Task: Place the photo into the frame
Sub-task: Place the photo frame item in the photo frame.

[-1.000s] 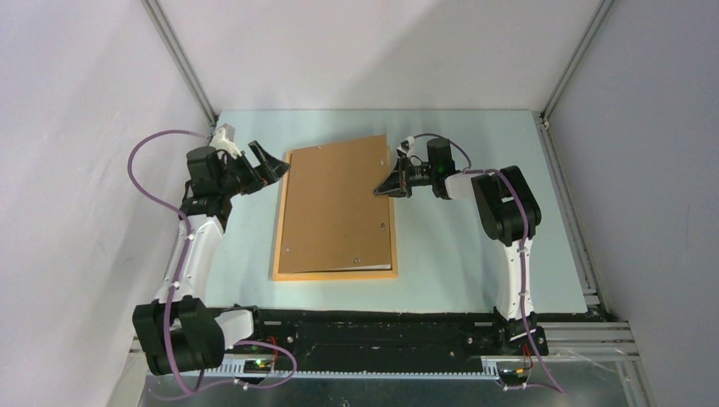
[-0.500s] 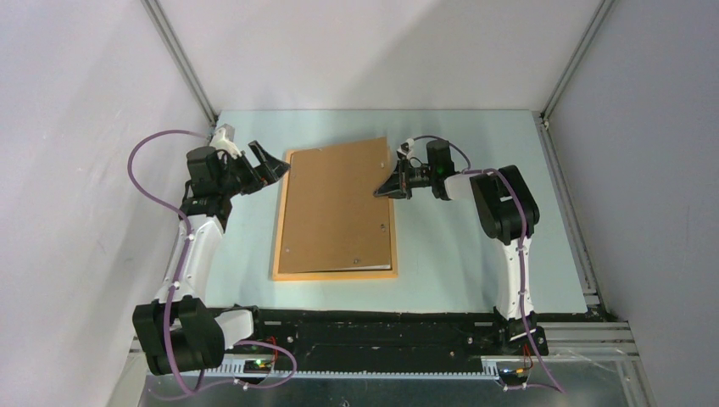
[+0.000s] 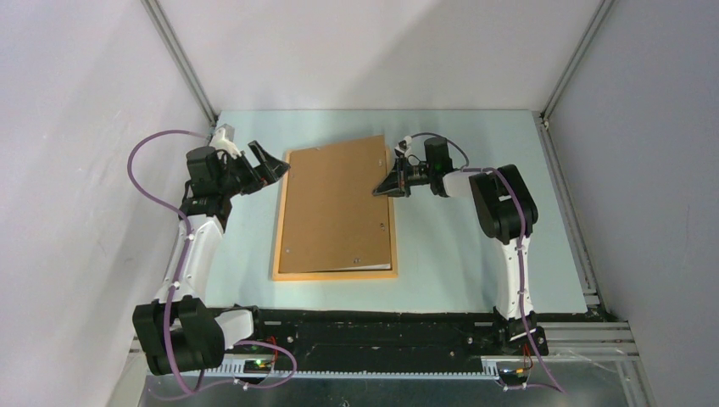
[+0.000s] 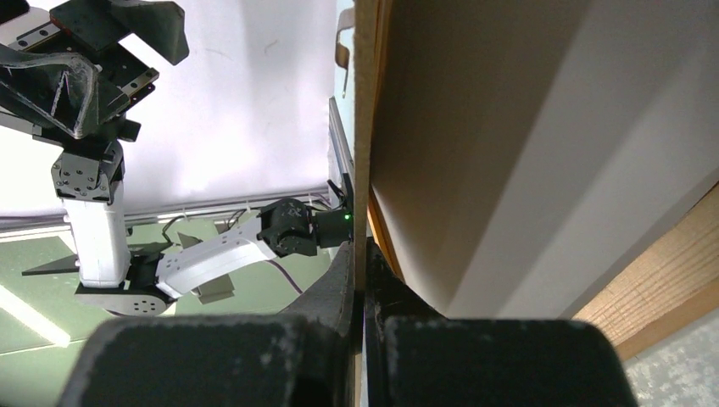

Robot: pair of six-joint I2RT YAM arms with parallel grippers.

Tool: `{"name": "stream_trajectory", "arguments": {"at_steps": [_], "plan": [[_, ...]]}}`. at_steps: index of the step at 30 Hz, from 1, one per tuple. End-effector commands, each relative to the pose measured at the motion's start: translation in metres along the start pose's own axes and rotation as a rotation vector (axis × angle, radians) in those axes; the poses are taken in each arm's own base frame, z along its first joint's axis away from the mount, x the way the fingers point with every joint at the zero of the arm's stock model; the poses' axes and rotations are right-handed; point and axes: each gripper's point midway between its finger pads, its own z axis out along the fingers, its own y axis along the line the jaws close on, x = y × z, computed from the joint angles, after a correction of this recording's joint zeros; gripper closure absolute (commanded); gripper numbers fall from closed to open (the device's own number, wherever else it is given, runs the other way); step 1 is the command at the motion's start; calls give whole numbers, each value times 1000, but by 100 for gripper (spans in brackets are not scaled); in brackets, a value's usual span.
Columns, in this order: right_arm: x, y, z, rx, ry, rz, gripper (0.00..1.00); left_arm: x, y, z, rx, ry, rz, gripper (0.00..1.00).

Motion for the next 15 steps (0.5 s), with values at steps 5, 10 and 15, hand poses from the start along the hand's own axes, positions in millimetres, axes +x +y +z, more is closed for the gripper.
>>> {"name": "stream_trajectory", "arguments": {"at_steps": [5,10,15], "plan": [[-5,17,3,-53,43,-86,100,-10,3,-2,-6,-28,21,0],[-7,16,5,-50,45,-87,100,-10,3,-2,-7,-29,22,0],[-5,14,7,-46,49,-79,100,-10,4,-2,-7,-28,19,0]]}}
